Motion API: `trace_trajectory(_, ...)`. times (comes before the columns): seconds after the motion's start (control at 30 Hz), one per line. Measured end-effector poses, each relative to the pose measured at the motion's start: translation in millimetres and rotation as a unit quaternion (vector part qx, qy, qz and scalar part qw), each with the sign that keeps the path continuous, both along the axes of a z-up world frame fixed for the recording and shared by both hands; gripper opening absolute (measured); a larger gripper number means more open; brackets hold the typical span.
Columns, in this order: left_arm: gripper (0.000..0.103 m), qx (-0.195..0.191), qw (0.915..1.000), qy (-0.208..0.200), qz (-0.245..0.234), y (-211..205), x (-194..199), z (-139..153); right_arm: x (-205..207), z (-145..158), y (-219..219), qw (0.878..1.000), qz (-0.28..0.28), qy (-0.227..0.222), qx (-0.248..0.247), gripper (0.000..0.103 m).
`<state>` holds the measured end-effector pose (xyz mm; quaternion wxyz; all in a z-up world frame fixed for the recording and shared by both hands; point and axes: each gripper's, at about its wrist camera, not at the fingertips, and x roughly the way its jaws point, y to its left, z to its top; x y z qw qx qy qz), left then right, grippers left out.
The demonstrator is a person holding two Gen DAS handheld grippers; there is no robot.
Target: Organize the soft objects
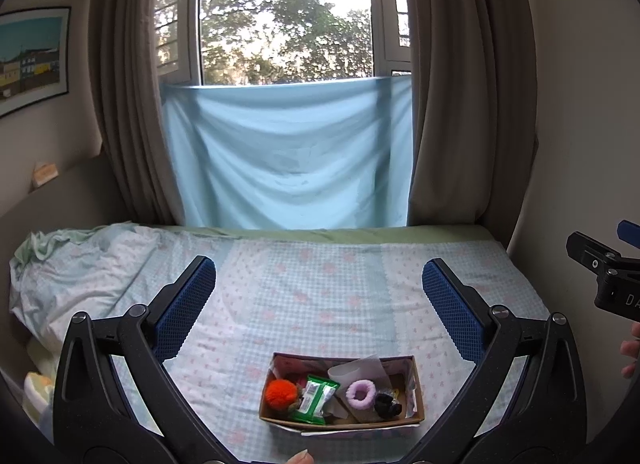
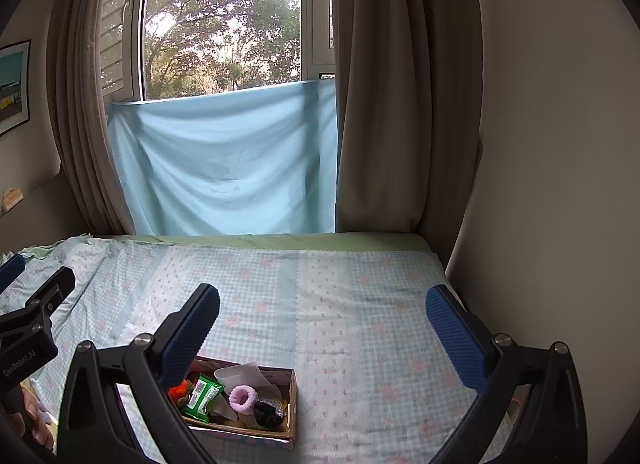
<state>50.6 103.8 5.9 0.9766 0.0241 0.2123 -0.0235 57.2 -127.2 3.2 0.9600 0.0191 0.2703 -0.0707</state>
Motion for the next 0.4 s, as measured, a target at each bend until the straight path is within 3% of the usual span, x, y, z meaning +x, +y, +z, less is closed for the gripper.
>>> trace_trajectory(0.17, 0.103, 0.010, 0.9994, -0.020, 0.026, -0.1, -1.1, 1.2, 0.6, -1.0, 0.2, 1.000, -0.001, 0.001, 0.000, 0.103)
trace_trajectory(0.4, 0.103, -0.008, 0.9992, -0.027, 0.026, 3.3, 1.7, 1.7, 1.7, -2.2, 0.6, 1.000, -0.002, 0.003, 0.002, 0.103)
